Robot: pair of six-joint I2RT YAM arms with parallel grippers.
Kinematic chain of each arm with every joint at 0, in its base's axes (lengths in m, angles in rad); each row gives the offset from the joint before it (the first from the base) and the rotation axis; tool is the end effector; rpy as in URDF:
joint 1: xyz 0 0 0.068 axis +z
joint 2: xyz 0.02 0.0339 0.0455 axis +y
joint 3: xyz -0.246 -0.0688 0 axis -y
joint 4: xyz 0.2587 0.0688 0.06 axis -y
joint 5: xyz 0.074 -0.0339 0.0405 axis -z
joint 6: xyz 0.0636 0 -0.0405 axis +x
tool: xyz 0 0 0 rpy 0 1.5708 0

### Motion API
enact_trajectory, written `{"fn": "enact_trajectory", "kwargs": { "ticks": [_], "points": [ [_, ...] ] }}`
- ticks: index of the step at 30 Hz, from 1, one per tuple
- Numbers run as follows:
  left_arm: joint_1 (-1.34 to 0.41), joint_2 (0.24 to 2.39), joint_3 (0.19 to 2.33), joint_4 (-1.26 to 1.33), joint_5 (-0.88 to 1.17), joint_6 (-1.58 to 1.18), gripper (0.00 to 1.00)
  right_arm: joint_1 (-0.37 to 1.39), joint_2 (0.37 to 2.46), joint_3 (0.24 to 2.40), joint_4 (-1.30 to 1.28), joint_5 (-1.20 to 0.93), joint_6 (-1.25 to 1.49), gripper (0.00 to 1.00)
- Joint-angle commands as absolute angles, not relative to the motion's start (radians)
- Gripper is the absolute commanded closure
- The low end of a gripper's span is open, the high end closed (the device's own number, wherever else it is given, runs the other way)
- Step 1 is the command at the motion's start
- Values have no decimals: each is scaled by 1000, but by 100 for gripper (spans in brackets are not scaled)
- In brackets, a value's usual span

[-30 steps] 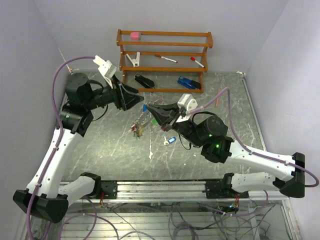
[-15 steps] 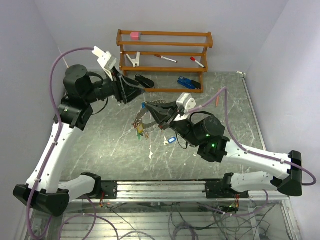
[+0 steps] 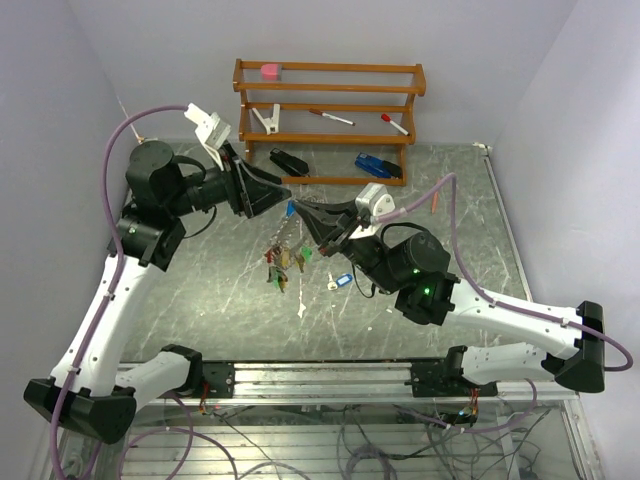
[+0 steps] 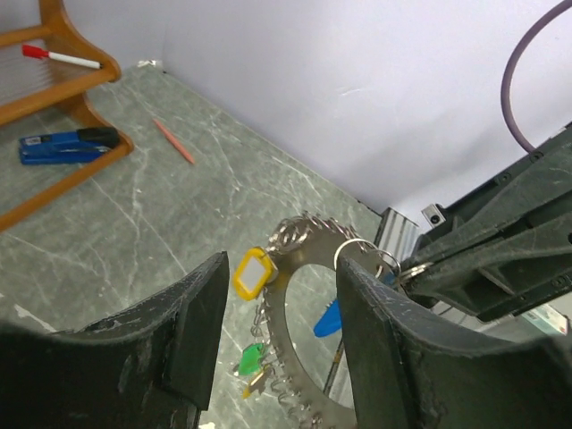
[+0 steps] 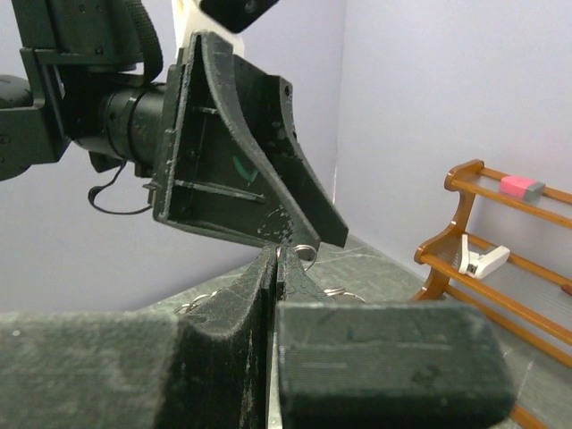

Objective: Put the keys on the keyring

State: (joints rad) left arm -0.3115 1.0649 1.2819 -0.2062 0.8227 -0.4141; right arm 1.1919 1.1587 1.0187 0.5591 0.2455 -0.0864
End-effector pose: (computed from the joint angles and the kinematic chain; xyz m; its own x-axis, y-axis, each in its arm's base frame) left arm 0.2311 -0.1234 0.4442 -0.3552 -0.1732 -0.9186 0.8337 0.3858 -0.3951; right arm 0.1290 0.2823 0.4174 0.2206 0.3279 -0.9186 -0.8031 0.5956 0.0197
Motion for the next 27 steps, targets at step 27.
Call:
{"fn": "enact_trajectory", "kwargs": {
  "ticks": [27],
  "points": [
    [-410, 1056, 1377, -298, 945, -248, 36, 1147, 1146, 1118, 554, 285, 48, 100]
  ]
}}
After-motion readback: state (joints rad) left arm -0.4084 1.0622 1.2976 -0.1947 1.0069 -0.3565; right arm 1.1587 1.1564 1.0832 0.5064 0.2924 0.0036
